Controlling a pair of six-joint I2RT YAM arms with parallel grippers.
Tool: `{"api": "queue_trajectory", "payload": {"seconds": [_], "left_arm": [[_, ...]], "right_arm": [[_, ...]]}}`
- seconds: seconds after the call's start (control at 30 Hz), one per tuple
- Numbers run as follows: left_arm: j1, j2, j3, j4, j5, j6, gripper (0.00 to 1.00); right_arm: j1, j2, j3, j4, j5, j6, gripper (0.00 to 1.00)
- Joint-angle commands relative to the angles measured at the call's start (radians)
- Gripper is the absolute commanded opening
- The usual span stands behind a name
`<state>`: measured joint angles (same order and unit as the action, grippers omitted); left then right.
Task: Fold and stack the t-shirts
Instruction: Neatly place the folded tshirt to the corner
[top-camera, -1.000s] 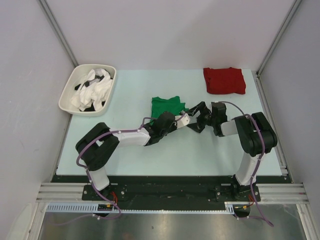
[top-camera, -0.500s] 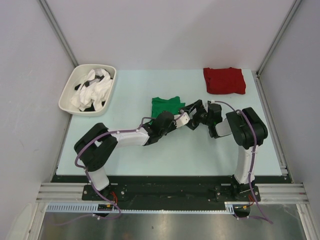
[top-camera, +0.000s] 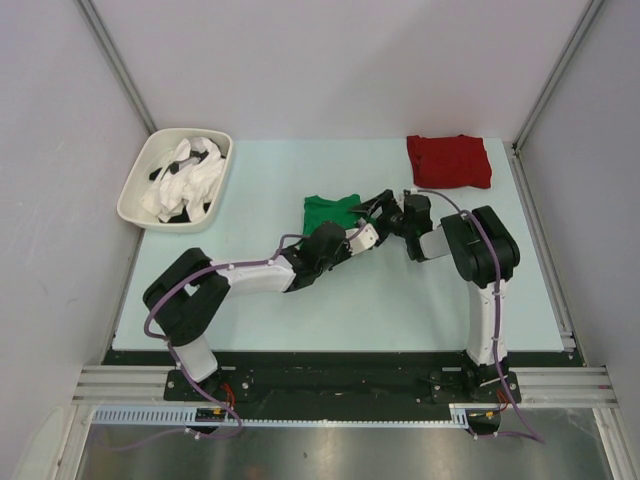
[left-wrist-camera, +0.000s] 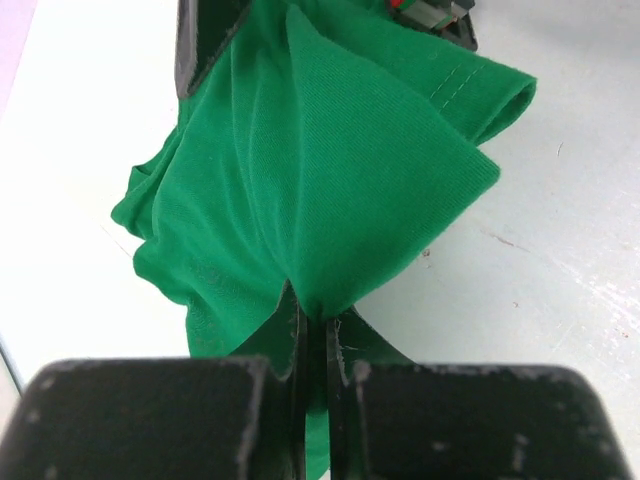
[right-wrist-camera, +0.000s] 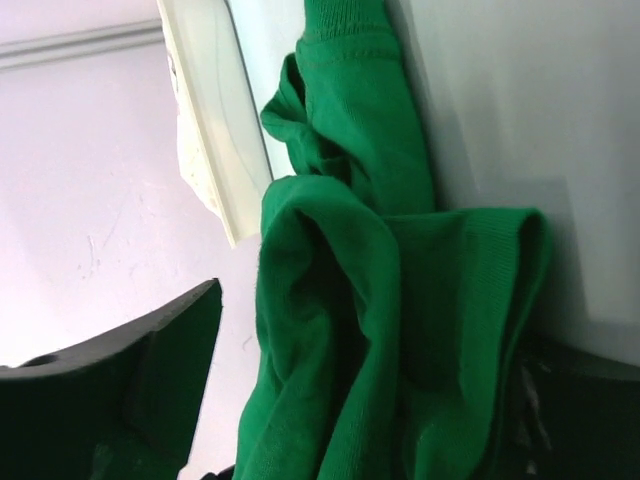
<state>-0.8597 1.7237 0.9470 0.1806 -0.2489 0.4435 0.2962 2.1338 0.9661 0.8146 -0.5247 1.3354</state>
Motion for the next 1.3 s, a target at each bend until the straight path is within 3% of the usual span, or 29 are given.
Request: {"api": "queue_trajectory", "payload": {"seconds": [0.0, 0.17, 0.27, 0.3, 0.33, 0.4, 0.47, 0.63, 0.73, 0.8, 0.97, 1.27], "left_arm": [[0.011, -0.058, -0.002, 0.046, 0.031, -0.029, 0.00], [0.011, -0.070, -0.004, 0.045, 0.040, -0.042, 0.00], [0.016, -0.085, -0.010, 0.045, 0.042, -0.064, 0.00], [0.017, -0.090, -0.013, 0.048, 0.042, -0.077, 0.00], [0.019, -0.096, -0.019, 0.051, 0.042, -0.100, 0.00], [0.019, -0.113, -0.031, 0.057, 0.039, -0.121, 0.00], [0.019, -0.125, -0.031, 0.053, 0.031, -0.175, 0.16], [0.024, -0.200, -0.080, 0.092, 0.063, -0.386, 0.72], [0.024, -0.260, -0.108, 0.083, 0.127, -0.518, 0.94], [0.024, -0.289, -0.134, 0.073, 0.166, -0.574, 1.00], [0.014, -0.354, -0.185, 0.030, 0.264, -0.830, 1.00], [-0.097, -0.401, -0.367, 0.201, 0.252, -0.971, 1.00]], "right_arm": [[0.043, 0.051, 0.025, -0.149, 0.005, -0.050, 0.80], [0.055, 0.077, 0.071, -0.204, 0.012, -0.093, 0.56], [0.044, 0.089, 0.115, -0.282, 0.014, -0.146, 0.26], [0.041, 0.087, 0.149, -0.310, 0.015, -0.166, 0.03], [0.037, 0.086, 0.166, -0.343, 0.022, -0.209, 0.00], [0.018, 0.069, 0.222, -0.445, 0.031, -0.270, 0.00], [0.001, 0.052, 0.268, -0.570, 0.067, -0.394, 0.00], [-0.032, 0.032, 0.452, -0.802, 0.178, -0.620, 0.00], [-0.072, 0.052, 0.520, -0.890, 0.181, -0.702, 0.00], [-0.088, 0.063, 0.614, -0.983, 0.192, -0.758, 0.00], [-0.111, 0.095, 0.798, -1.170, 0.290, -0.941, 0.00], [-0.175, 0.179, 1.132, -1.278, 0.227, -1.059, 0.00]]}}
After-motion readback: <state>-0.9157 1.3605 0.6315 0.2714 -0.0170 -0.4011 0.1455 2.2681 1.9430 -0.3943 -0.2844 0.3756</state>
